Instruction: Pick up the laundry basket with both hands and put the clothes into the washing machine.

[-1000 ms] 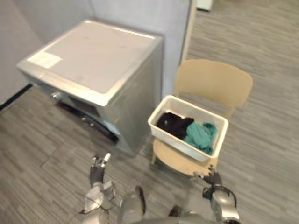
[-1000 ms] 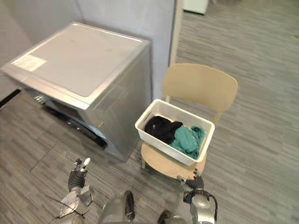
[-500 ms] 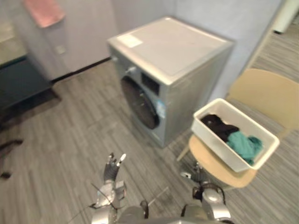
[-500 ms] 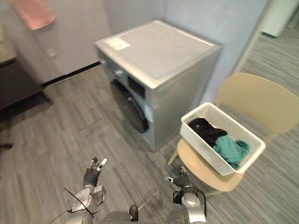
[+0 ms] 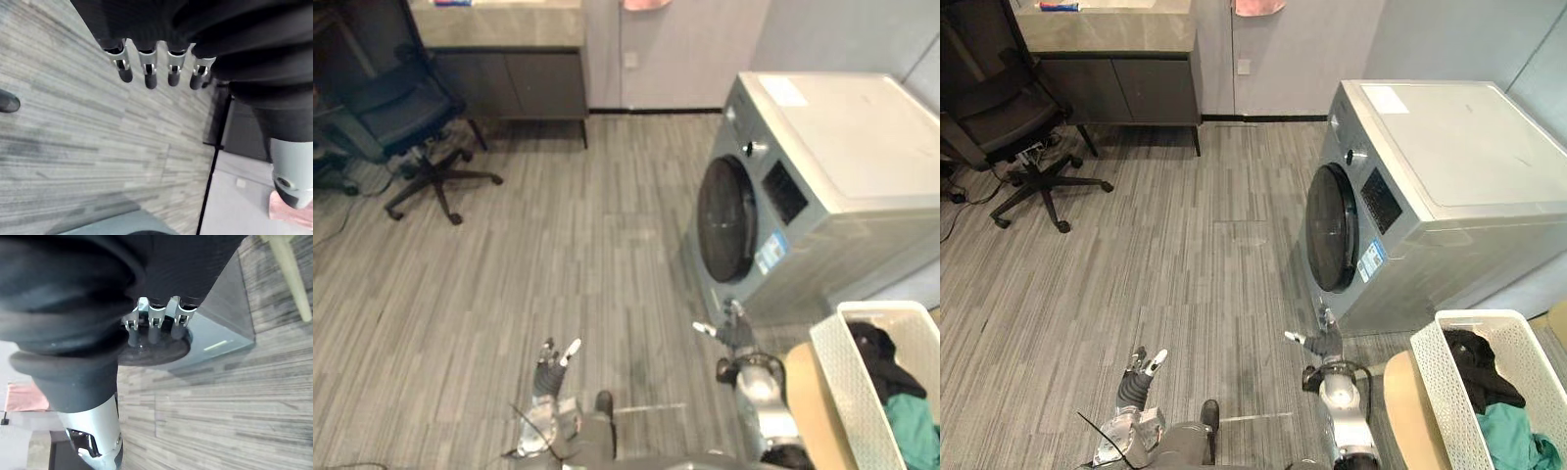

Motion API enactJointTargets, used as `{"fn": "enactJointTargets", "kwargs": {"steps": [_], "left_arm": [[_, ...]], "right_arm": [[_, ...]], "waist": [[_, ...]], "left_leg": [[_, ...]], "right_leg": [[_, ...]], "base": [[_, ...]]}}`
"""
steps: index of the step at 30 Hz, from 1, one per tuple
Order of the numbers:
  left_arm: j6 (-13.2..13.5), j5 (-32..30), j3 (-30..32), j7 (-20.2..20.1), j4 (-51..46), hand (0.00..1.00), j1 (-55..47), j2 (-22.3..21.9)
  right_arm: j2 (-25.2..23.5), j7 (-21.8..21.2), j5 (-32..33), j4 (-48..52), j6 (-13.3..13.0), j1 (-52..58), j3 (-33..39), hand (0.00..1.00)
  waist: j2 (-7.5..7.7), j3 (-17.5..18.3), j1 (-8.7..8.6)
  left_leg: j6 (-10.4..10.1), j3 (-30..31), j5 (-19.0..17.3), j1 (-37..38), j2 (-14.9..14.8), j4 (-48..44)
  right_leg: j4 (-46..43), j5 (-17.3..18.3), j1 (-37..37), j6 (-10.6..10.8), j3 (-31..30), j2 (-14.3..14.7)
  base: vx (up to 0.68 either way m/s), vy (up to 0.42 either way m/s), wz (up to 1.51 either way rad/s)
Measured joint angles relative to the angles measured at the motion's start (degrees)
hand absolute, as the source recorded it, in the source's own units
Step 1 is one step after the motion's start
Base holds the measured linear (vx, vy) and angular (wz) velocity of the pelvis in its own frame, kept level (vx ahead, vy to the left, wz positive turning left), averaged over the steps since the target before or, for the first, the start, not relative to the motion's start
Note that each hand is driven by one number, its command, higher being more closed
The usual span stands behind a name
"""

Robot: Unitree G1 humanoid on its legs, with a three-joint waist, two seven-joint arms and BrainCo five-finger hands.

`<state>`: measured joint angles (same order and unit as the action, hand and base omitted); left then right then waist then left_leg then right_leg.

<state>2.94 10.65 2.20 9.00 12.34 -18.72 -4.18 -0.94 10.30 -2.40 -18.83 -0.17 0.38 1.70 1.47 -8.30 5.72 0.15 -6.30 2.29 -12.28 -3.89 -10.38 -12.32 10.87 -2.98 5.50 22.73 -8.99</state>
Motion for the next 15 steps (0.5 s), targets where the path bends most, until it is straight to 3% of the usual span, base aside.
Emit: {"fn": "enactJointTargets", "kwargs": {"steps": [6,8,9,10,11,12,13,14,15], "left_arm": [[0.1,0.0,-0.5,0.0,-1.6,0.00,0.7,0.1],[0.0,0.1,-0.5,0.0,-1.6,0.00,0.9,0.3],[-0.1,0.1,-0.7,-0.1,-1.7,0.00,1.0,0.7],[-0.1,0.0,-1.0,-0.1,-1.7,0.00,1.0,0.8],[-0.2,0.0,-1.7,0.0,-1.6,0.00,1.0,0.9],[-0.2,0.0,-1.9,0.0,-1.6,0.00,0.9,1.1],[-0.2,0.0,-2.0,0.0,-1.8,0.00,0.8,1.7],[-0.2,-0.1,-2.1,0.0,-2.3,0.00,0.8,2.4],[-0.2,-0.1,-2.0,0.0,-2.8,0.00,0.7,3.1]], "right_arm": [[0.1,3.3,0.1,-1.4,0.6,-1.5,7.6,0.00],[0.2,4.8,0.1,-2.7,0.8,-2.0,11.0,0.00],[-0.1,5.8,0.1,-3.0,1.2,-2.2,13.6,0.00],[-0.2,6.3,0.1,-3.1,1.5,-2.2,15.1,0.00],[0.8,7.1,0.0,-3.3,1.8,-2.4,16.1,0.00],[0.9,7.4,0.0,-3.3,1.8,-2.4,16.2,0.00],[0.7,8.2,0.0,-3.9,1.8,-2.5,16.2,0.00],[0.2,8.5,0.0,-5.0,1.8,-2.9,16.0,0.00],[-0.1,8.6,0.0,-5.0,1.8,-3.1,15.6,0.00]], "waist": [[-0.09,0.0,-0.12],[0.03,0.0,-0.30],[1.03,-0.6,-0.52],[1.41,-0.8,-0.75],[0.62,-0.9,-1.41],[0.81,-0.8,-1.62],[0.37,-0.4,-1.92],[0.74,-0.4,-1.88],[0.94,-0.5,-1.80]], "left_leg": [[0.6,0.8,-0.4,0.2,2.8,-0.2],[1.5,0.8,-1.8,0.0,4.1,-0.9],[2.6,-0.6,-3.8,0.3,5.5,-3.4],[3.6,-2.0,-6.6,0.8,6.1,-6.1],[4.1,-2.6,-8.8,2.3,6.5,-7.4],[4.8,-2.3,-9.4,3.2,7.2,-7.6],[5.5,-2.4,-10.2,4.9,7.8,-7.0],[5.5,-2.7,-10.5,6.5,7.8,-5.7],[5.6,-3.0,-10.6,7.2,7.8,-4.8]], "right_leg": [[4.6,-2.4,-3.7,1.7,2.7,-1.6],[3.2,-0.9,-3.8,2.1,3.8,-3.3],[0.1,1.3,-3.7,1.9,4.4,-5.6],[-2.8,3.2,-4.1,1.0,4.7,-7.6],[-11.8,5.4,-3.2,-5.3,4.3,-9.7],[-18.2,4.7,-0.8,-9.3,3.7,-11.8],[-28.2,1.8,3.9,-13.1,2.0,-14.5],[-33.3,2.1,7.6,-10.4,0.3,-14.9],[-34.4,2.9,9.4,-9.3,0.3,-14.6]], "base": [[0.04,0.079,0.19],[-0.01,0.118,0.30],[0.06,0.163,0.32],[0.14,0.174,0.34],[0.12,0.105,0.24],[0.17,0.159,0.21],[0.18,0.203,0.03],[0.21,0.195,-0.09],[0.22,0.160,-0.34]]}}
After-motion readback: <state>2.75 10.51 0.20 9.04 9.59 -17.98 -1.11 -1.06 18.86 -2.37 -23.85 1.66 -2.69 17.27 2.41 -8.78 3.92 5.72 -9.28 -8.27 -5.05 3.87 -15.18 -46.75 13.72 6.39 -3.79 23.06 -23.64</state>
